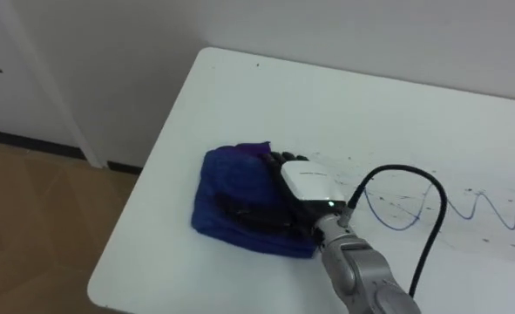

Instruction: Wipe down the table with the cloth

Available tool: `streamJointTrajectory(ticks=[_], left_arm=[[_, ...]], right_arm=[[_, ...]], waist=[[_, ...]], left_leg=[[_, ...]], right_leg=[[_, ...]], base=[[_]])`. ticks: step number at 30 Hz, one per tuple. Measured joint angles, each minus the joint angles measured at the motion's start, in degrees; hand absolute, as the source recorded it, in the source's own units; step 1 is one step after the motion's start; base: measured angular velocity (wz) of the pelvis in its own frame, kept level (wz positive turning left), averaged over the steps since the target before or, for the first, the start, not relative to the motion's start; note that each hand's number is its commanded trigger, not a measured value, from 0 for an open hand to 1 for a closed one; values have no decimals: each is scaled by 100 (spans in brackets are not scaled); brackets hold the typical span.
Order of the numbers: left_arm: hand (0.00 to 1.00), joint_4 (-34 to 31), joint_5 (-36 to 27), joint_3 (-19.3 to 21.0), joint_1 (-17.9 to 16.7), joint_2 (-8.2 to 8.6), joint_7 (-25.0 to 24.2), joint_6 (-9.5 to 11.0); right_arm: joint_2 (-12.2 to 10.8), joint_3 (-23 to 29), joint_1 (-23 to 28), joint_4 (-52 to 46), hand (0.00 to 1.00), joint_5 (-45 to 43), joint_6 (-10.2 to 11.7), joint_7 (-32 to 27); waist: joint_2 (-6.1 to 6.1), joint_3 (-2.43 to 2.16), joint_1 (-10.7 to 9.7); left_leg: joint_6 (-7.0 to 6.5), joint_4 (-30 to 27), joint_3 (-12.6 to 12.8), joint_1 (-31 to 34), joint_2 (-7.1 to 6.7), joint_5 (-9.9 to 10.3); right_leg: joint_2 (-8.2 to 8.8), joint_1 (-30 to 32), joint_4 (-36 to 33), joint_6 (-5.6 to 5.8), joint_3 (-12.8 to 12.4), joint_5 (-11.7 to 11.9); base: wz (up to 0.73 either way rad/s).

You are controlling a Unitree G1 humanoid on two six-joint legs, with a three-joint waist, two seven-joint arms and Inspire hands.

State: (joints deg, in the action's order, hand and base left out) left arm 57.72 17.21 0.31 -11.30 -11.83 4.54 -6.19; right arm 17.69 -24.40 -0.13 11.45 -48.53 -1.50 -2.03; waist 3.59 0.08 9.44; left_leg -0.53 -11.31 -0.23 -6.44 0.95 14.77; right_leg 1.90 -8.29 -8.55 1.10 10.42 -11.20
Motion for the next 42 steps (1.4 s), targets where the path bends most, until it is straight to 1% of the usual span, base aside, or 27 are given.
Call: streamJointTrajectory(ticks=[2,4,5,6,7,10,12,13,15,16,19,21,25,27,31,34,36,37,38,39,41,42], left_arm=[[0,0,0,-34,4,4,-1,-1],[0,1,4,-60,8,0,-38,-1],[0,1,27,-53,9,-1,-63,-1],[0,-1,35,-51,-3,-1,-79,-1],[0,0,39,-52,-10,-1,-83,-1],[0,17,63,-51,-6,1,-73,15],[0,20,94,-52,-16,1,-16,23],[0,20,93,-54,-19,1,-5,23],[0,19,125,-53,-21,2,23,21],[0,19,168,-49,-16,1,29,21],[0,19,602,38,-27,17,31,18],[0,19,852,154,-33,45,27,0],[0,19,965,177,-28,59,15,-29],[0,18,972,177,-37,78,15,-100],[0,18,935,96,-38,113,22,-108],[0,18,926,46,-39,138,30,-135],[0,18,781,-63,-26,190,38,-202],[0,18,764,-66,-27,207,38,-205],[0,19,719,-81,-27,232,38,-207],[0,20,718,-71,-15,251,38,-209],[0,21,708,-59,66,252,38,-204],[0,20,711,-32,107,252,39,-203]], right_arm=[[-3,0,78,81,0,-174,52,-106],[-3,39,113,100,0,-449,73,-143],[-8,73,181,108,56,-587,82,-209],[-27,105,272,181,97,-721,107,-313],[-39,107,289,242,100,-799,129,-377],[-100,140,344,385,100,-1051,189,-650],[-104,170,358,412,100,-1055,212,-949],[-103,190,358,438,100,-1050,233,-1038],[-102,208,379,588,100,-1004,325,-1400],[-102,209,386,593,100,-1004,332,-1476],[-122,225,539,614,100,-1003,413,-1876],[-155,281,629,747,100,-1025,414,-2177],[-184,457,625,868,100,-972,406,-2257],[-190,513,577,1048,100,-969,398,-2303],[-190,529,558,1131,100,-815,386,-2303],[-241,486,470,1128,100,-585,297,-2234],[-281,421,374,954,100,-284,117,-1945],[-302,402,335,920,100,-197,74,-1834],[-329,322,284,697,100,-1,-109,-1520],[-397,307,148,610,100,252,-238,-1221],[-471,307,-104,611,100,591,-361,-839],[-456,327,-291,640,100,769,-377,-610]], waist=[[23,-14,-10],[22,-13,-44],[20,-13,-45],[14,-10,-57],[14,-10,-75],[22,-14,-131],[23,-14,-139],[22,-14,-139],[26,-15,-143],[28,-14,-144],[41,-19,-137],[31,-23,-137],[29,-26,-136],[16,-34,-133],[-31,-64,-123],[-36,-65,-106],[-41,-69,-114],[-43,-66,-110],[-38,-60,-101],[-27,-54,-93],[0,-36,-88],[7,-19,-76]], left_leg=[[0,3,-4,-11,-4,0],[0,4,-13,3,-24,0],[0,2,-15,1,-39,0],[-1,-7,-15,-17,-54,0],[-1,-9,-15,-19,-62,0],[-7,-6,-11,-20,-83,-3],[-8,-4,6,-70,-84,-4],[-9,3,15,-100,-85,-5],[-9,12,30,-194,-89,-5],[-9,19,34,-209,-90,-5],[-40,59,33,-292,-118,-23],[-55,58,33,-307,-133,-32],[-74,57,34,-285,-137,-42],[-80,85,2,-276,-137,-45],[-87,55,1,-263,-139,-54],[-79,55,5,-250,-134,-64],[-73,46,11,-197,-120,-69],[-72,46,29,-194,-112,-70],[-72,57,110,-215,-97,-70],[-72,59,154,-225,-81,-70],[-72,61,162,-192,-69,-70],[-68,55,177,-164,-67,-72]], right_leg=[[5,-17,-2,0,16,0],[23,-31,-1,0,50,0],[36,-43,0,1,54,0],[52,-68,4,1,67,0],[60,-72,6,2,79,-1],[83,-78,6,9,86,4],[87,-88,6,35,83,19],[89,-108,5,35,81,20],[95,-220,4,37,77,20],[96,-244,7,37,75,20],[111,-335,91,46,66,25],[126,-368,89,48,60,24],[131,-352,85,71,61,36],[129,-351,80,80,62,41],[125,-364,71,82,86,43],[113,-342,69,81,84,43],[110,-262,10,81,74,43],[105,-262,-7,81,69,44],[92,-254,-10,80,34,44],[77,-241,-9,76,4,46],[63,-199,-18,66,-24,53],[63,-159,-25,61,-39,55]], base=[[9],[12],[8],[8],[8],[1],[-7],[0],[0],[4],[0],[0],[0],[0],[1],[0],[-7],[-17],[-24],[-23],[-10],[-5]])
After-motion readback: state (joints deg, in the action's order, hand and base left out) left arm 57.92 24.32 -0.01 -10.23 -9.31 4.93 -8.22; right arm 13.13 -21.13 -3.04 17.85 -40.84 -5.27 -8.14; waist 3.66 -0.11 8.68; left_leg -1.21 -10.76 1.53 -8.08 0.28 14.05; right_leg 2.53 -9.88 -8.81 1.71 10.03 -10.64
